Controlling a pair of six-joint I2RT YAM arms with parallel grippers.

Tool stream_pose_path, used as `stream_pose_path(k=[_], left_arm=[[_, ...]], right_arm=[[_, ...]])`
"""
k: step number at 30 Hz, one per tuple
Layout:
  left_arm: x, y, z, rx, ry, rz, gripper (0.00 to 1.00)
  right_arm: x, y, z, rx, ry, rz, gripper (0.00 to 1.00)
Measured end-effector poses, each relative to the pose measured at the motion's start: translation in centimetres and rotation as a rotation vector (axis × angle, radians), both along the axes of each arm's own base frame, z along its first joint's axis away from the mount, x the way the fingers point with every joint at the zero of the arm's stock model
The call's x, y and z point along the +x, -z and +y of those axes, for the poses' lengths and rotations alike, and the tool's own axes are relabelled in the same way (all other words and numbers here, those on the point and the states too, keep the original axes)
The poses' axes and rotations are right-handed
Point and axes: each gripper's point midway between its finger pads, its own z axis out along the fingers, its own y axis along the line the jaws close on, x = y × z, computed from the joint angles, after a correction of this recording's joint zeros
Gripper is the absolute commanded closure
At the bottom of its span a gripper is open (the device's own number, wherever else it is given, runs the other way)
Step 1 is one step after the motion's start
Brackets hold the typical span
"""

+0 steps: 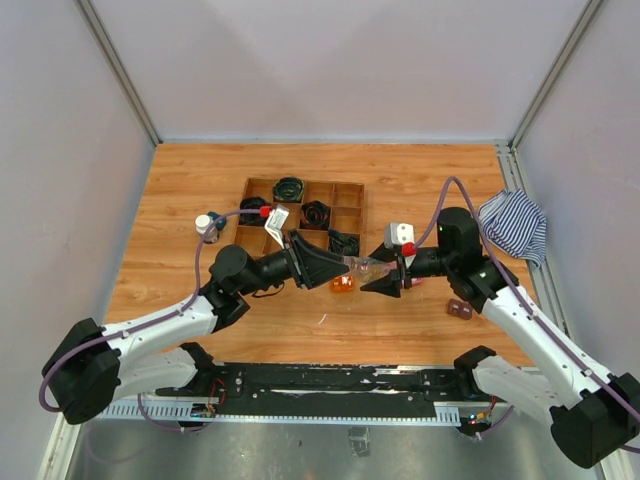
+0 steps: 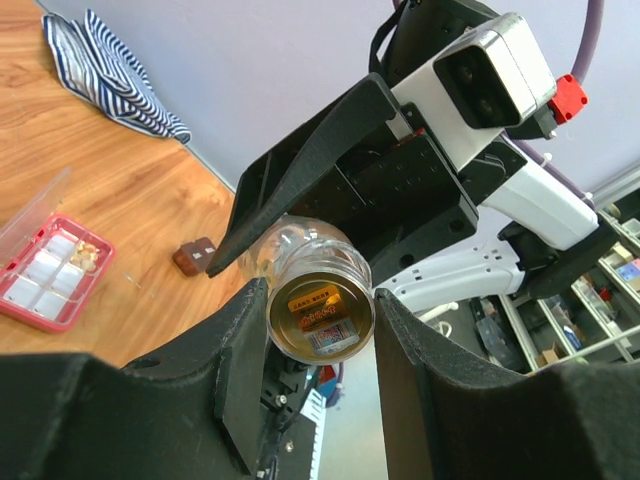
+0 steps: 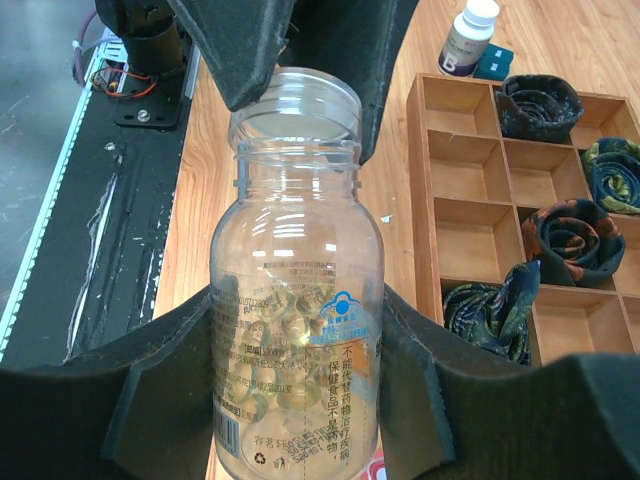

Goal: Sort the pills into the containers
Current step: Close the lid of the pill bottle.

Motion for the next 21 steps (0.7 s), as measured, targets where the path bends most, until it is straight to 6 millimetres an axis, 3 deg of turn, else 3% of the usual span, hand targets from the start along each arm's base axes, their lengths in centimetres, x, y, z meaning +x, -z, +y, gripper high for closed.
stream_pose_path(k=[11,21], left_arm=[[0.4,0.7,-0.5,0.011,-0.02,0.021,0.82],[1.2,2.5,-0.6,0.066,-0.072,0.081,0.82]], right_arm=[[0.1,1.1,0.2,-0.059,0.013,-0.013,0.99],[0.9,2.5,0.0,-0.131,0.052,0.002,0.99]])
